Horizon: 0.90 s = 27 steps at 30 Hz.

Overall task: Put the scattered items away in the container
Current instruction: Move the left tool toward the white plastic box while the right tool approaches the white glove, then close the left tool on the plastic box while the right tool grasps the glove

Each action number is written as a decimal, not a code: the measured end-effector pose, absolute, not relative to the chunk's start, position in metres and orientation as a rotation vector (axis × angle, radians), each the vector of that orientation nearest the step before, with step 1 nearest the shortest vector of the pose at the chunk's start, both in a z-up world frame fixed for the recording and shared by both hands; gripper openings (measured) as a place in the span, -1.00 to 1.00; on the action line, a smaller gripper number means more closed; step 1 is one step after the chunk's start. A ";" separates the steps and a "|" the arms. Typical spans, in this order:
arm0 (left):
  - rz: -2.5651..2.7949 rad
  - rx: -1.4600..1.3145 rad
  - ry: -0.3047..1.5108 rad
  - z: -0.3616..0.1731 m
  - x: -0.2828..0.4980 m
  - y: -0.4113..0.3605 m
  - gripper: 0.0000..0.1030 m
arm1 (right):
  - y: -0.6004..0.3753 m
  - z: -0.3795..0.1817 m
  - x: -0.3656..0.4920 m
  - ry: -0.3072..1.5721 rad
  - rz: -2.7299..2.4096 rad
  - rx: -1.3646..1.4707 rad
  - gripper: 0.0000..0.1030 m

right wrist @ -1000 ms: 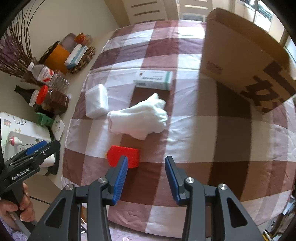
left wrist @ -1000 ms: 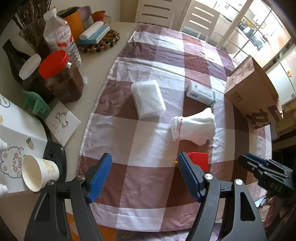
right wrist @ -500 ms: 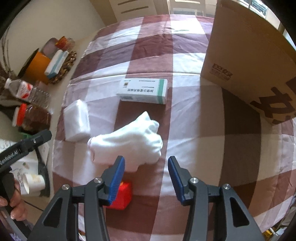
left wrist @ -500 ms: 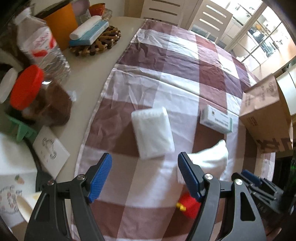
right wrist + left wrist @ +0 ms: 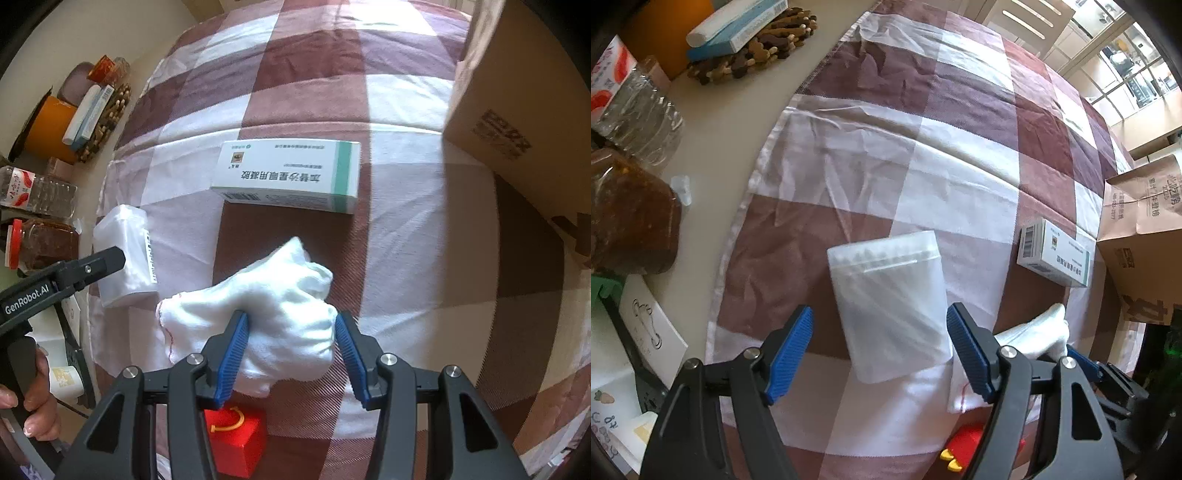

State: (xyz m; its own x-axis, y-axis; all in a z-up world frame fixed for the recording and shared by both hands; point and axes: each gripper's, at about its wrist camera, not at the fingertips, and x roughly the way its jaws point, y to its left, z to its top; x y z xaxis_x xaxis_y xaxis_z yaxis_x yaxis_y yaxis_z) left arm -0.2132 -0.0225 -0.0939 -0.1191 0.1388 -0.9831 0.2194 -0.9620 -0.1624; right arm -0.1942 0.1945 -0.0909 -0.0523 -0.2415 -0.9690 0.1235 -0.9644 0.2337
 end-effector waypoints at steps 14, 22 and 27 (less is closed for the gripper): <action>-2.249 2.089 0.370 -0.118 -0.216 -0.009 0.37 | 0.180 -0.102 -0.193 -0.087 -2.083 1.949 0.16; -2.268 2.082 0.345 -0.116 -0.208 -0.008 0.31 | 0.186 -0.098 -0.190 -0.151 -2.106 1.907 -0.37; -2.310 2.060 0.327 -0.100 -0.193 -0.009 0.31 | 0.190 -0.085 -0.183 -0.196 -2.120 1.864 -0.46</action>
State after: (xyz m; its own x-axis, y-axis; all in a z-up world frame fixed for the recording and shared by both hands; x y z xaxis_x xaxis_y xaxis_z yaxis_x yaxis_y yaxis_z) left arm -0.1933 -0.0092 -0.1003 -0.1233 0.1174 -0.9854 0.1605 -0.9775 -0.1365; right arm -0.1835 0.1903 -0.0849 -0.1049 -0.3186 -0.9421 0.1403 -0.9426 0.3032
